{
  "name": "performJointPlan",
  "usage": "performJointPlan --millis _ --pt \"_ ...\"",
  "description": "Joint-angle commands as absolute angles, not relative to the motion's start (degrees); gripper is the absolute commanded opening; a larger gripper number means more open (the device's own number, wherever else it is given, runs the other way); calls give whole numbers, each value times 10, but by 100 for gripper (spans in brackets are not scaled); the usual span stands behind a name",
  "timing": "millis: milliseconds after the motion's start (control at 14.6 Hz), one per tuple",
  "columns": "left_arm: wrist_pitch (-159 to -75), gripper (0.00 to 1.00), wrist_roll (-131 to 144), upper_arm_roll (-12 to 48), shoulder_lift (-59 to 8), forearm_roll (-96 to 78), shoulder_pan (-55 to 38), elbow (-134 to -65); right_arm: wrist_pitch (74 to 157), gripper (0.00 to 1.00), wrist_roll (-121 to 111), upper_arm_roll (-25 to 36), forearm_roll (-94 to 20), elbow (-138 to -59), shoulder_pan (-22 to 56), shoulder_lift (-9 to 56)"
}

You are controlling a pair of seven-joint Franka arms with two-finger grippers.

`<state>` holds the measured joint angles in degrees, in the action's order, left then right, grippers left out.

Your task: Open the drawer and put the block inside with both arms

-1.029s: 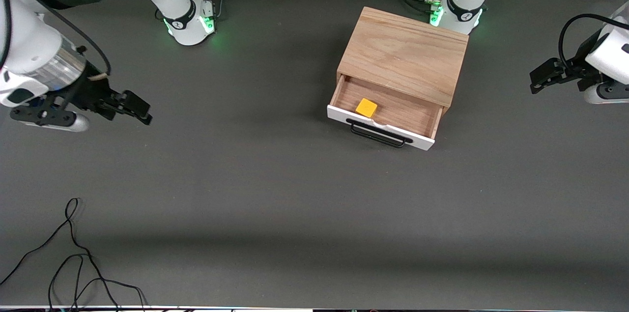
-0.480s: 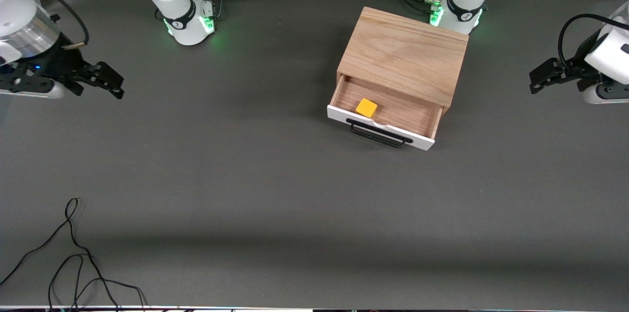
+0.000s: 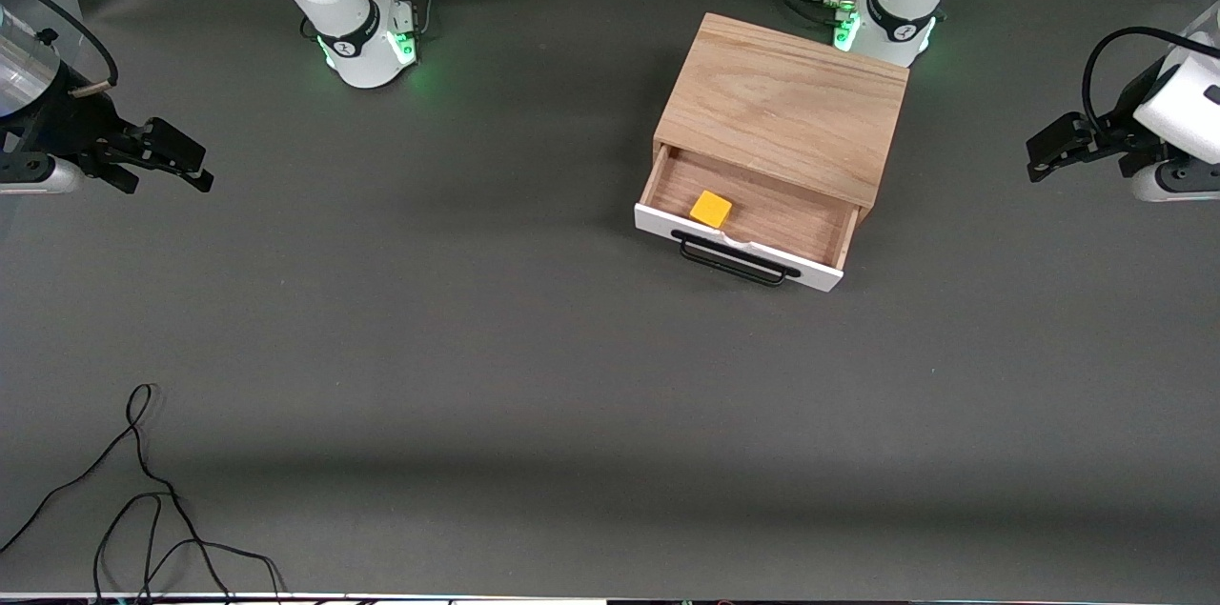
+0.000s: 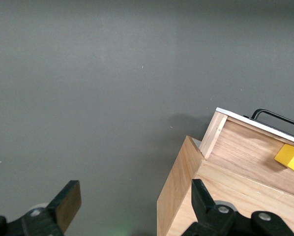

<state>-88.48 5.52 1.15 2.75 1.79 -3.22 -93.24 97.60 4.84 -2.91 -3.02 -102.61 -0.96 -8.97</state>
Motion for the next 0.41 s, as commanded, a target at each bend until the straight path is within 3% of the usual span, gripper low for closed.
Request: performJointPlan --millis 0,343 --pt "-877 100 47 11 24 26 -33 -923 962 100 34 -28 -40 -1016 -11 -88" --pt "-877 100 48 11 24 26 -33 -923 947 100 35 -27 -39 -1012 -13 -87"
